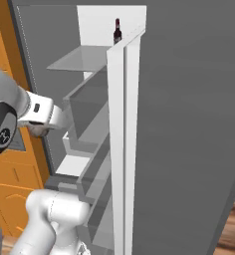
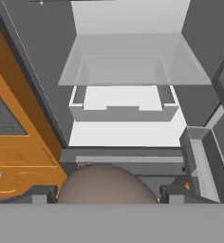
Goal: Pick the egg and butter from the fridge and place them by the bowl for mixing.
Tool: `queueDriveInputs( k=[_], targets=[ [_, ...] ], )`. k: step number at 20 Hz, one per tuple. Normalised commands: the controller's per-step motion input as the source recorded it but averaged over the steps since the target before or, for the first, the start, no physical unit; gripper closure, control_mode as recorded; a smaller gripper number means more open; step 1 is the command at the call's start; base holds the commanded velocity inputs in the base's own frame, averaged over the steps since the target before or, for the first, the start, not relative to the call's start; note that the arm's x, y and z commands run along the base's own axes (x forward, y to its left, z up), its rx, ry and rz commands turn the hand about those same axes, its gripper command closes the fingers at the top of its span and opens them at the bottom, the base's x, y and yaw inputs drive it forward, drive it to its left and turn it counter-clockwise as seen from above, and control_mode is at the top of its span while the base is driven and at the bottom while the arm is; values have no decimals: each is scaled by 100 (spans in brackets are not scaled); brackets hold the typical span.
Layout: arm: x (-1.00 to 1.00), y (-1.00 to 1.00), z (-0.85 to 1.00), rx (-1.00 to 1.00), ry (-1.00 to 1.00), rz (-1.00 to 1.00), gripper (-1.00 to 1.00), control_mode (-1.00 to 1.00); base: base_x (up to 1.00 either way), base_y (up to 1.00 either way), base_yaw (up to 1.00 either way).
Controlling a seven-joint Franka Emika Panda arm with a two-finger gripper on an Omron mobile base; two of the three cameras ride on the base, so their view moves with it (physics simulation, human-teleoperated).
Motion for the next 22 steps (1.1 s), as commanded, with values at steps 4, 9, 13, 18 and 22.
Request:
queueDriveInputs(
  k=[4, 9, 13, 18, 22],
  targets=[
    [-50, 0, 0, 0, 5, 0, 100, -100, 0, 0, 0],
    [-33, 0, 0, 0, 3, 0, 100, -100, 0, 0, 0],
    [-5, 0, 0, 0, 0, 0, 100, 100, -52, 3, 0],
    [0, 0, 0, 0, 0, 0, 100, 100, -100, 24, 2],
    [0, 0, 0, 0, 0, 0, 100, 100, -41, 65, 81]
  ],
)
